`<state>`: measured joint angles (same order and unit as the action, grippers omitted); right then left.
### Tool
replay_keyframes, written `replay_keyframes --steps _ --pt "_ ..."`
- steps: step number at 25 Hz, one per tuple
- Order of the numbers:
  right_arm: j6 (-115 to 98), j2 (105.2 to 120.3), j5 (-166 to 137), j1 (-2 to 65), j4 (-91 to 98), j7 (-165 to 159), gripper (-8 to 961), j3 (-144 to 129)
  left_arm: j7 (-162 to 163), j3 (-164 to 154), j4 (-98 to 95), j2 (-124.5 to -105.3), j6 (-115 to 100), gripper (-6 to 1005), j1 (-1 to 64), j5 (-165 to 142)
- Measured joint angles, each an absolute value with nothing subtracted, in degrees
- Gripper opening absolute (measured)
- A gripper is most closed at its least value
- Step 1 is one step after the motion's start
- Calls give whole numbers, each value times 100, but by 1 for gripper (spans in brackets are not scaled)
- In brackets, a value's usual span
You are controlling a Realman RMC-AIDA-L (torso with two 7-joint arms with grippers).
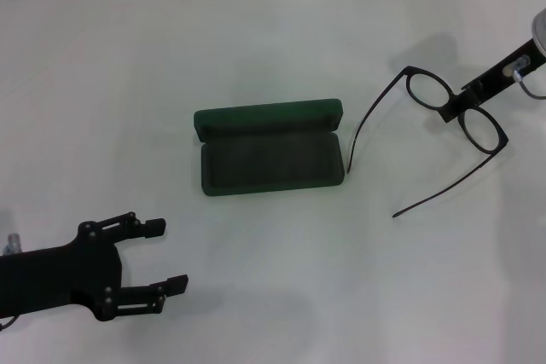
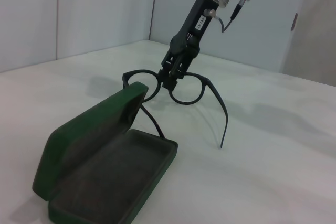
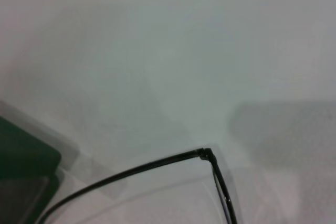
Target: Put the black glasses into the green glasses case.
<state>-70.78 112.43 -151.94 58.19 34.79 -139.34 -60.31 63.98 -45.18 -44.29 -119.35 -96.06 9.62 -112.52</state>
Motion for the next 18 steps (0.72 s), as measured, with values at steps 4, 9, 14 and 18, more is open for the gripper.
replay_keyframes --steps 4,9,14,18 --pt "-6964 11283 -15196 5803 3517 -13937 674 -6307 6398 -4520 -4429 -11935 -9606 852 966 -11251" --pt "-6895 11314 -15196 5803 3517 -13935 485 -6335 6398 -4519 -4430 -11935 -9599 851 967 -11250" --pt "-6814 11325 -15197 5824 3481 -13934 336 -6337 6398 -4535 -4430 -11935 -9590 849 988 -11249" --pt "-6805 11337 -15196 5829 3478 -13936 196 -6337 6398 -4543 -4430 -11935 -9587 843 1000 -11249"
